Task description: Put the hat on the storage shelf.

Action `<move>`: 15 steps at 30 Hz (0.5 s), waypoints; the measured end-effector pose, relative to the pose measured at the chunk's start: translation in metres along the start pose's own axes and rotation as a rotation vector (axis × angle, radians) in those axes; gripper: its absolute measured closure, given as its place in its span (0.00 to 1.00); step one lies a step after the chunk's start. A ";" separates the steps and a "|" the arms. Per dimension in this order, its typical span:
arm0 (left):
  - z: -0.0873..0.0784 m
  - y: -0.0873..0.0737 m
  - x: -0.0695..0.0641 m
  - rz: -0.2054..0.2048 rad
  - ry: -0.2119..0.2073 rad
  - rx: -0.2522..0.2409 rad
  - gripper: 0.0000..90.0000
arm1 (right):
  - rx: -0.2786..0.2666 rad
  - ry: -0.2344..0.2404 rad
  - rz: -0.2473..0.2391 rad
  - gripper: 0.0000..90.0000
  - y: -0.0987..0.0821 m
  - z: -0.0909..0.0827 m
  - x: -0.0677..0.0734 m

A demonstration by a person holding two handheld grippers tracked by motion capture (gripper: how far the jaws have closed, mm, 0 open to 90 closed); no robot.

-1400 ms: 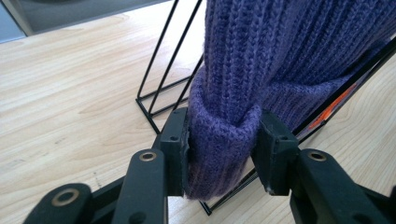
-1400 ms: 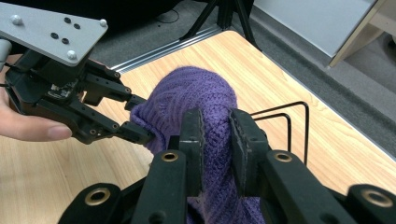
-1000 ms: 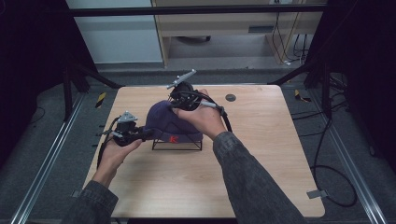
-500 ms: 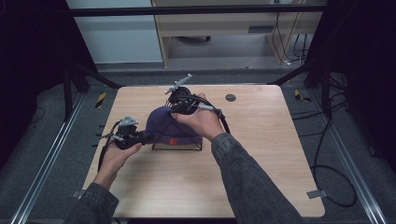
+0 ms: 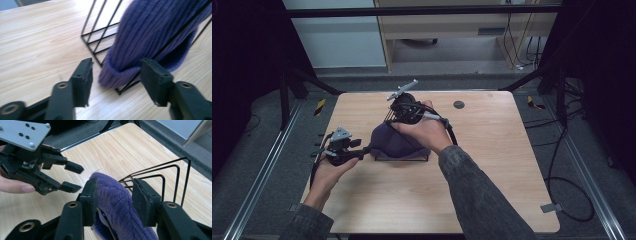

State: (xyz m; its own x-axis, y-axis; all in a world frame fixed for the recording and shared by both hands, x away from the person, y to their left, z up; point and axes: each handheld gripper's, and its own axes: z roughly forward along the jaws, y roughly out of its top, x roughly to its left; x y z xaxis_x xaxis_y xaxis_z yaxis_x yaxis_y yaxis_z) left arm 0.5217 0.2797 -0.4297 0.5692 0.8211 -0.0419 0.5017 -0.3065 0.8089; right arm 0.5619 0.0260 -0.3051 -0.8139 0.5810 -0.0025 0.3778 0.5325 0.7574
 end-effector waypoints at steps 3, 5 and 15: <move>-0.007 -0.009 0.007 -0.028 0.039 0.007 0.40 | 0.001 -0.011 0.000 0.56 0.002 -0.002 0.000; -0.009 -0.015 0.010 -0.025 0.061 0.031 0.34 | 0.000 -0.025 0.004 0.53 0.003 -0.005 0.000; 0.002 -0.037 0.015 -0.046 0.051 0.121 0.08 | -0.040 -0.064 0.024 0.31 0.006 -0.024 -0.005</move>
State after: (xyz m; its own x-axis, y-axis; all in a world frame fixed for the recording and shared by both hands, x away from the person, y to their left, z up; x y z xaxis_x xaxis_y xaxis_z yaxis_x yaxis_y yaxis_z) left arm 0.5133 0.3023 -0.4614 0.5111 0.8583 -0.0448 0.6033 -0.3211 0.7300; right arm 0.5577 0.0110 -0.2847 -0.7743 0.6323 -0.0252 0.3775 0.4936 0.7835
